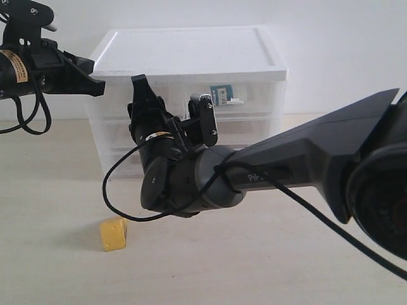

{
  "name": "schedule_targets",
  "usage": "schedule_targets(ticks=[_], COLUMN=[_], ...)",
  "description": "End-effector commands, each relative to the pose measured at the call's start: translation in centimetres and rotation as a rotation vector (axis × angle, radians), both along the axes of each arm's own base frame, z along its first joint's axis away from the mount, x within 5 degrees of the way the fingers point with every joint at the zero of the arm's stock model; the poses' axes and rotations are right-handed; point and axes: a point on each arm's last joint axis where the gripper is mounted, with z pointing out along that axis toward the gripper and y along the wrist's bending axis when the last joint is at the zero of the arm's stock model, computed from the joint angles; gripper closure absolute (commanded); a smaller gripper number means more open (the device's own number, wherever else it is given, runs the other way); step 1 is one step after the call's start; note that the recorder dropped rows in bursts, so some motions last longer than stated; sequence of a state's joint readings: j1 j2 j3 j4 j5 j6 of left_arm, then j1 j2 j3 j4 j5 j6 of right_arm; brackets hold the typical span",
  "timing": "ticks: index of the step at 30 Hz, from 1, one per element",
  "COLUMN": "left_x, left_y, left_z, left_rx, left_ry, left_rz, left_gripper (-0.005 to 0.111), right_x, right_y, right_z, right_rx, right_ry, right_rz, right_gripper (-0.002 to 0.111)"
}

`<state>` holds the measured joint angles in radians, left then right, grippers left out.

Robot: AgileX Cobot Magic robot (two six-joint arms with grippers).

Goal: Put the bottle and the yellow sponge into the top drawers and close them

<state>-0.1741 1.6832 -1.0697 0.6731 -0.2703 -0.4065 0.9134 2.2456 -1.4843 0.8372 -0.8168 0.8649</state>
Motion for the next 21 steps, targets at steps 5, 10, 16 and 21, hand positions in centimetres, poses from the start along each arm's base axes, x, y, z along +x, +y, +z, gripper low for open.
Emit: schedule_targets(ticks=[5, 10, 16, 21], left_x=[0.2, 0.2, 0.2, 0.2], left_y=[0.2, 0.2, 0.2, 0.2], left_z=[-0.7, -0.7, -0.7, -0.7], left_rx=[0.015, 0.016, 0.016, 0.015], left_ry=[0.028, 0.031, 0.031, 0.029], left_rz=[0.015, 0.018, 0.018, 0.016], left_gripper=[0.103, 0.103, 0.103, 0.103], right_x=[0.5, 1.3, 1.6, 2.1], right_y=[0.1, 1.3, 1.4, 0.9], right_z=[0.7, 0.8, 0.5, 0.7], right_rx=[-0.024, -0.015, -0.014, -0.024], right_ry=[-0.034, -0.044, -0.073, -0.098], right_rz=[0.006, 0.022, -0.004, -0.031], right_gripper=[0.069, 0.069, 0.069, 0.069])
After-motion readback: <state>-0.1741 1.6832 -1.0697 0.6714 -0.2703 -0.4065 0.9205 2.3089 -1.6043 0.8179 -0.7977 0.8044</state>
